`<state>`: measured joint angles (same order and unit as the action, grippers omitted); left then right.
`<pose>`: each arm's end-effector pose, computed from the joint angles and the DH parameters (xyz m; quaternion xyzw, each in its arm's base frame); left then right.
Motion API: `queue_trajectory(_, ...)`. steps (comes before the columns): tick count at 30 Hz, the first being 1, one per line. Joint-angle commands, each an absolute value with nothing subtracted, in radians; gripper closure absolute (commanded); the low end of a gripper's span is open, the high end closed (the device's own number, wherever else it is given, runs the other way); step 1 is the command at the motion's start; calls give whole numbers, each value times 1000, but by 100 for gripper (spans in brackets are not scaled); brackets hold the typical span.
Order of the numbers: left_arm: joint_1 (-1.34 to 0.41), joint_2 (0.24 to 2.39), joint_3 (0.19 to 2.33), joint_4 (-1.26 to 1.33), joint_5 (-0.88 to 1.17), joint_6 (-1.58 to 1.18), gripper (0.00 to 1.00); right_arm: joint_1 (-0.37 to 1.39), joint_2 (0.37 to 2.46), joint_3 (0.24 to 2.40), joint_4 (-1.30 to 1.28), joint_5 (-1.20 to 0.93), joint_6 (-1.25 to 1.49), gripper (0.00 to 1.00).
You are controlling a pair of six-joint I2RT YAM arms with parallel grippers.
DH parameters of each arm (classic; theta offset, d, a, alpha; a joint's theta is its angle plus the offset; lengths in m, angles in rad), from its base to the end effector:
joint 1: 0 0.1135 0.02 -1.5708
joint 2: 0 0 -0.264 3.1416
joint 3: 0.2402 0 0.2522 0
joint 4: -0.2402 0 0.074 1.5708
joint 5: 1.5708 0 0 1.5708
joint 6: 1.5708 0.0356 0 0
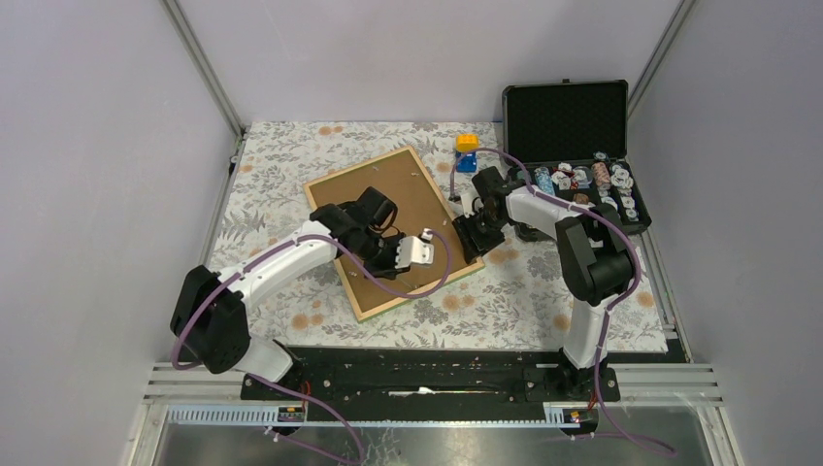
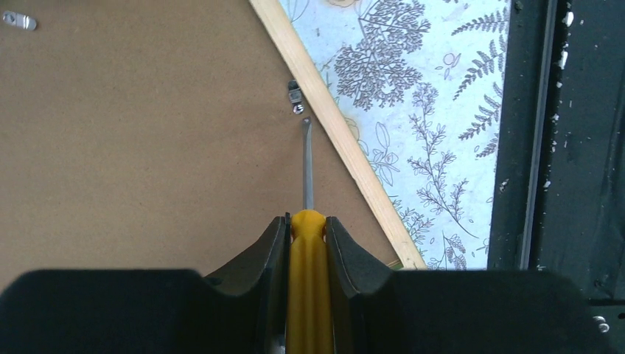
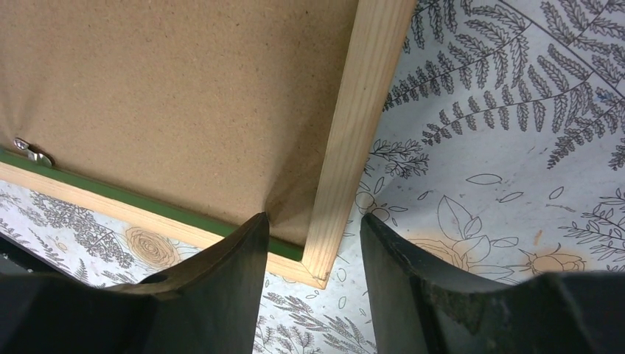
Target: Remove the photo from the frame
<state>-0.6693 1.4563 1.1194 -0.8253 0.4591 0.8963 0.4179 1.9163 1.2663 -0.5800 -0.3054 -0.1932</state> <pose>0.2121 -0.1879 0.2542 0.7052 0.6434 -0.1990 0.2215 0.3400 0.1627 0.1597 -0.3176 0.9212 0.1677 0.1497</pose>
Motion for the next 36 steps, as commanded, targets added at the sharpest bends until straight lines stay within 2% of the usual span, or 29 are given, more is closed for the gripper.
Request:
queue_trajectory(1, -704, 1446, 1150, -841, 480, 968, 100, 411, 1936, 1272, -569, -306, -175, 44)
queue_trajectory(10, -757, 1465, 1130, -778, 422, 949, 100, 412, 1936, 1257, -569, -304, -164, 49)
queue_trajectory(20, -773, 1517, 1176, -709, 366, 879, 100, 413, 1937, 1232, -563, -325, -144, 64)
queue_trajectory(36, -773, 1562, 1235, -760, 162, 698, 100, 412, 1925, 1219, -563, -328, -138, 68)
